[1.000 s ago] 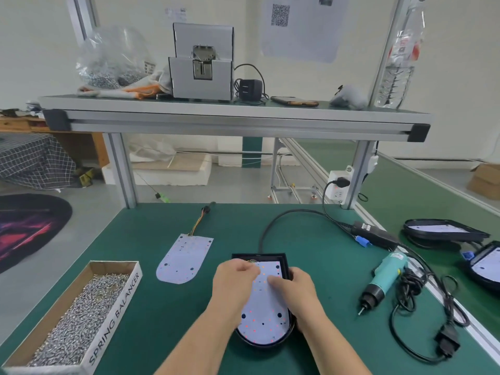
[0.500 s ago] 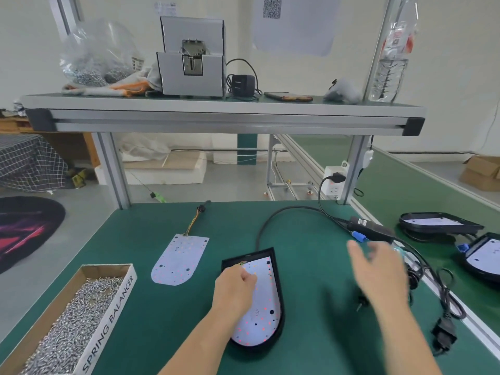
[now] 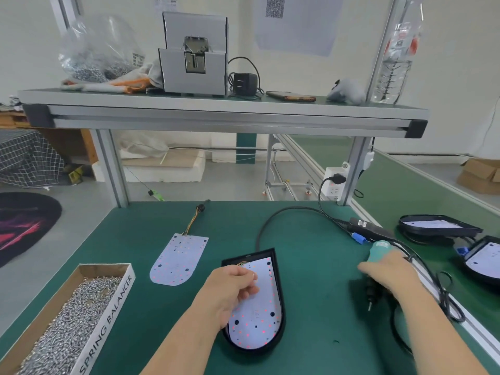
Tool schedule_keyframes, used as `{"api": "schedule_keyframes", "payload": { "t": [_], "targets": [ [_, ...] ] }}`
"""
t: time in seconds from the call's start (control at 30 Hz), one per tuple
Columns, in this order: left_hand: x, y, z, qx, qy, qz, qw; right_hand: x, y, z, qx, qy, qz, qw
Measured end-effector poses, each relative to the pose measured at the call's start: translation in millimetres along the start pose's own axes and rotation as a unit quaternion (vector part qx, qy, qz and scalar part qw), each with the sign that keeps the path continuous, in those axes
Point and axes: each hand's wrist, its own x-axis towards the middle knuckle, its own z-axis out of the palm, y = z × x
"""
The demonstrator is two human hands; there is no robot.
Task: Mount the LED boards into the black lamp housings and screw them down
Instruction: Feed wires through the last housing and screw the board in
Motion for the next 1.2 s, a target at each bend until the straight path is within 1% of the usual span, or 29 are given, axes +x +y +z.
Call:
{"api": "schedule_keyframes", "payload": {
  "t": [0.03,0.07,0.1,0.13,0.17,0.2,0.23,0.3,0.37,0.43,0.47,0.5,0.53,0.57,0.6,0.67,0.7,0.77,0.83,0.9,1.0,1.2],
  "targets": [
    [-1.2,1.6,0.2,-0.021,-0.008,-0.001,1.0,-3.7,6.7,0.1,0.105,-0.002,0.017,0.994],
    [-2.6,3.4,0.6,-0.039,-0.017,-0.002,0.999,-9.6,11.3,0.4,0.228,-0.021,0.035,0.973],
    [-4.0,4.8,1.2,-0.056,-0.026,-0.003,0.998,-16.8,14.9,2.3,0.351,-0.06,0.048,0.933],
    [-5.4,5.9,1.8,-0.07,-0.036,-0.004,0.997,-27.1,15.5,5.5,0.46,-0.11,0.053,0.88],
    [-6.5,6.8,2.1,-0.077,-0.046,-0.004,0.996,-39.2,13.6,9.2,0.555,-0.158,0.049,0.816],
    [-7.8,7.5,2.4,-0.079,-0.053,-0.004,0.995,-52.7,9.6,11.2,0.627,-0.19,0.037,0.754],
    [-8.7,8.1,2.6,-0.078,-0.059,-0.004,0.995,-64.8,4.3,12.5,0.675,-0.213,0.014,0.706],
    [-10.5,9.2,2.8,-0.08,-0.068,-0.006,0.994,-83.9,-8.4,13.5,0.724,-0.245,-0.042,0.644],
    [-13.2,10.5,3.9,-0.086,-0.078,-0.009,0.993,-94.3,-24.4,12.5,0.751,-0.276,-0.078,0.594],
    [-16.1,10.9,5.1,-0.087,-0.088,-0.009,0.992,-101.6,-42.9,10.7,0.784,-0.291,-0.082,0.542],
    [-17.6,10.8,5.8,-0.088,-0.093,-0.007,0.992,-105.1,-52.7,10.2,0.799,-0.29,-0.08,0.52],
    [-19.2,10.7,6.4,-0.09,-0.1,-0.005,0.991,-108.5,-62.6,10.6,0.81,-0.285,-0.078,0.507],
    [-20.9,10.4,7.2,-0.094,-0.106,-0.004,0.99,-112.2,-72.3,11.4,0.813,-0.275,-0.078,0.506],
    [-22.1,10.2,8.0,-0.099,-0.112,-0.003,0.989,-115.9,-82.4,12.0,0.812,-0.259,-0.082,0.516],
    [-23.2,9.4,8.7,-0.105,-0.116,-0.003,0.988,-119.3,-91.7,13.2,0.809,-0.233,-0.084,0.534],
    [-25.1,7.9,9.2,-0.124,-0.12,-0.006,0.985,-125.4,-107.1,16.2,0.803,-0.149,-0.079,0.572],
    [-25.8,7.2,9.2,-0.137,-0.12,-0.008,0.983,-128.2,-113.1,17.9,0.803,-0.1,-0.079,0.582],
    [-27.0,6.5,9.3,-0.166,-0.116,-0.014,0.979,-133.7,-121.9,19.9,0.803,-0.019,-0.089,0.59],
    [-28.3,6.8,9.5,-0.193,-0.116,-0.02,0.974,-137.9,-125.8,19.5,0.798,0.03,-0.105,0.592],
    [-29.4,7.8,9.8,-0.208,-0.118,-0.023,0.971,-141.1,-126.3,17.7,0.797,0.049,-0.124,0.59],
    [-30.1,9.4,10.9,-0.219,-0.119,-0.028,0.968,-144.1,-125.4,16.9,0.795,0.051,-0.137,0.589],
    [-31.7,11.0,12.1,-0.234,-0.117,-0.034,0.965,-146.8,-123.9,16.8,0.796,0.045,-0.128,0.59]
  ]
}}
